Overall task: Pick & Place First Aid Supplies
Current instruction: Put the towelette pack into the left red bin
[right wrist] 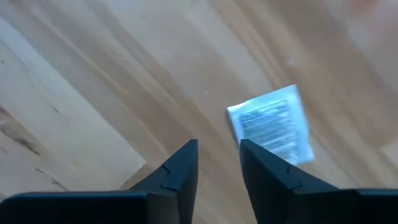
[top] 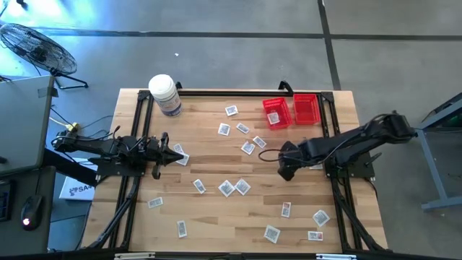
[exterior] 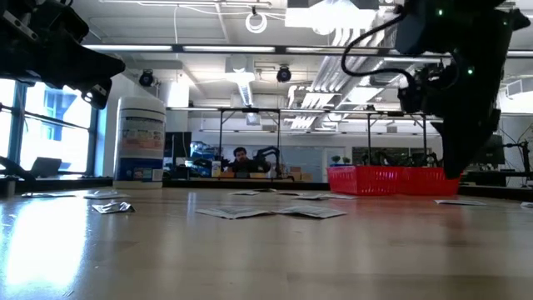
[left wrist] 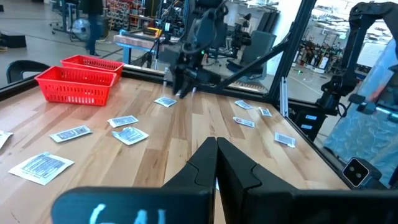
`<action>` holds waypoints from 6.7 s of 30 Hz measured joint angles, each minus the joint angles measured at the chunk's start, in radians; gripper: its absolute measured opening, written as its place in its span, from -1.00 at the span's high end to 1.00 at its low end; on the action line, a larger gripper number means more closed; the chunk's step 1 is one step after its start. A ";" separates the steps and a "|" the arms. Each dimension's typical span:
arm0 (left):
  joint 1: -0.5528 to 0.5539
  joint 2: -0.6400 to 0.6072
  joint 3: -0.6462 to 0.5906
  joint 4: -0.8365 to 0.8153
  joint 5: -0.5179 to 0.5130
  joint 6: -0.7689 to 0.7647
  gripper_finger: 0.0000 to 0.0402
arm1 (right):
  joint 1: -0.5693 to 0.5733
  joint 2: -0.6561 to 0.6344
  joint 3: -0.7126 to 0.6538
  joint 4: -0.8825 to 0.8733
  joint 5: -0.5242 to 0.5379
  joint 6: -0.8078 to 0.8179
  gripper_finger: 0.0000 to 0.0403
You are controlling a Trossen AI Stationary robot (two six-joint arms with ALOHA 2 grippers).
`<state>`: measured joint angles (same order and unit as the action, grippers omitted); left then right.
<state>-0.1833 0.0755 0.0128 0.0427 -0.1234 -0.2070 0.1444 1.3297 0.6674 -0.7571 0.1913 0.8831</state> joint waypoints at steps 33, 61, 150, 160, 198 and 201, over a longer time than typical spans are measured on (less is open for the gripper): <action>0.000 0.000 0.000 -0.016 0.000 0.000 1.00 | -0.123 0.207 0.012 0.087 -0.022 -0.209 0.40; 0.000 0.000 0.000 -0.015 0.000 0.000 1.00 | -0.159 0.139 0.058 -0.001 -0.012 -0.039 0.99; 0.000 0.000 0.000 -0.015 0.000 0.000 1.00 | -0.371 0.552 0.505 0.295 -0.086 -0.607 0.36; 0.000 0.000 0.000 -0.015 0.000 0.000 1.00 | -0.374 0.558 0.434 0.429 -0.105 -0.641 0.36; 0.000 0.000 0.000 -0.015 0.000 0.000 1.00 | -0.415 0.402 0.462 0.438 0.071 -0.677 0.97; 0.000 0.000 0.000 -0.015 0.000 0.000 1.00 | -0.463 0.318 0.482 0.332 0.169 -0.683 0.98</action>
<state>-0.1833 0.0755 0.0128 0.0273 -0.1233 -0.2070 -0.3190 1.6478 1.1497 -0.4250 0.3599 0.2005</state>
